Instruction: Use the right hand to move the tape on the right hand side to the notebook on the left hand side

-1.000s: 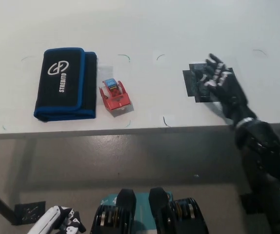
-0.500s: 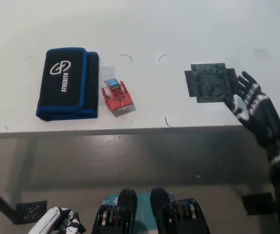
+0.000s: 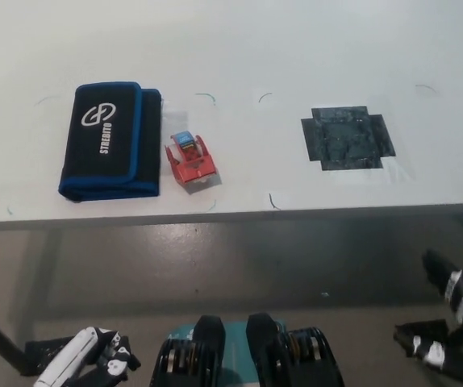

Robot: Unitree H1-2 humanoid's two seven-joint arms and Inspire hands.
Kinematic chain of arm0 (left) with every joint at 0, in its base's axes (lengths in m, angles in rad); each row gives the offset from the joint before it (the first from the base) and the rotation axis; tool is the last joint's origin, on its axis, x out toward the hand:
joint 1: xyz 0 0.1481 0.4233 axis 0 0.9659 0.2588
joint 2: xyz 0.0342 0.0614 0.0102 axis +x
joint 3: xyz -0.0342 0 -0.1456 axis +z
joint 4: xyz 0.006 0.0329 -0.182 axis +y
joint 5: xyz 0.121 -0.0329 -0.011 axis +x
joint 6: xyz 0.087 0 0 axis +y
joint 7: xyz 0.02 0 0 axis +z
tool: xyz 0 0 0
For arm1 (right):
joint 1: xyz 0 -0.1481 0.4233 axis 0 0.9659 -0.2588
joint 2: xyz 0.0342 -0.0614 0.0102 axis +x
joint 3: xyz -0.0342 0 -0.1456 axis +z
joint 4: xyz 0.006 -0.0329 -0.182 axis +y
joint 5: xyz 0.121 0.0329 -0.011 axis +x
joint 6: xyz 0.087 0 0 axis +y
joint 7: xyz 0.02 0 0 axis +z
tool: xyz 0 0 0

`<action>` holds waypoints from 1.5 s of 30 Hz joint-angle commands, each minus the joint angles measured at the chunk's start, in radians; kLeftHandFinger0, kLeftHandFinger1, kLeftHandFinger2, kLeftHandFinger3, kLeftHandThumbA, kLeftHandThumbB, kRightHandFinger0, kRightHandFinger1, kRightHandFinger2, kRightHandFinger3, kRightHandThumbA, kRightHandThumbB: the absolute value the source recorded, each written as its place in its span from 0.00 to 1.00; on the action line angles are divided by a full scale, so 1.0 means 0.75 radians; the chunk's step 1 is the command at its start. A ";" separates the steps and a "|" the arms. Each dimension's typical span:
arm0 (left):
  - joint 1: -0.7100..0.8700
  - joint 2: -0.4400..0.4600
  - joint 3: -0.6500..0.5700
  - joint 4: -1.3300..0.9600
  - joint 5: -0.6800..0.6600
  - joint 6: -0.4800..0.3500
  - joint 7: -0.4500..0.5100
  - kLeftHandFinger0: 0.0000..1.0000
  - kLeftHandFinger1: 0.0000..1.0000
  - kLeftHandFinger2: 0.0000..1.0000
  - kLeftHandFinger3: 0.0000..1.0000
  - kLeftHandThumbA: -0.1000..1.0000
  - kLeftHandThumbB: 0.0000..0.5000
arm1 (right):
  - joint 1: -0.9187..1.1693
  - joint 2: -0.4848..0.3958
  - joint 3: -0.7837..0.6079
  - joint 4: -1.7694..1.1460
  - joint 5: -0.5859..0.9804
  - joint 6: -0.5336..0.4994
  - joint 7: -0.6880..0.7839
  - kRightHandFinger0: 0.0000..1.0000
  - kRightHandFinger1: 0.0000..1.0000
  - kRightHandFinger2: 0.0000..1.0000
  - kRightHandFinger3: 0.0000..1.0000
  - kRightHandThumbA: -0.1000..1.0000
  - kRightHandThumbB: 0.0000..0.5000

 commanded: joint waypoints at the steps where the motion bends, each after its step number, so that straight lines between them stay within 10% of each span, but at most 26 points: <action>1: 0.011 0.039 0.008 -0.031 0.001 -0.011 -0.020 0.38 0.41 0.48 0.59 0.53 0.06 | -0.007 -0.047 0.030 -0.008 -0.065 -0.051 0.035 1.00 1.00 1.00 1.00 1.00 0.50; 45: 0.034 0.041 0.005 -0.047 0.017 -0.005 -0.031 0.38 0.39 0.45 0.57 0.43 0.03 | -0.023 -0.089 0.096 0.098 -0.259 -0.158 -0.009 1.00 1.00 1.00 1.00 1.00 0.38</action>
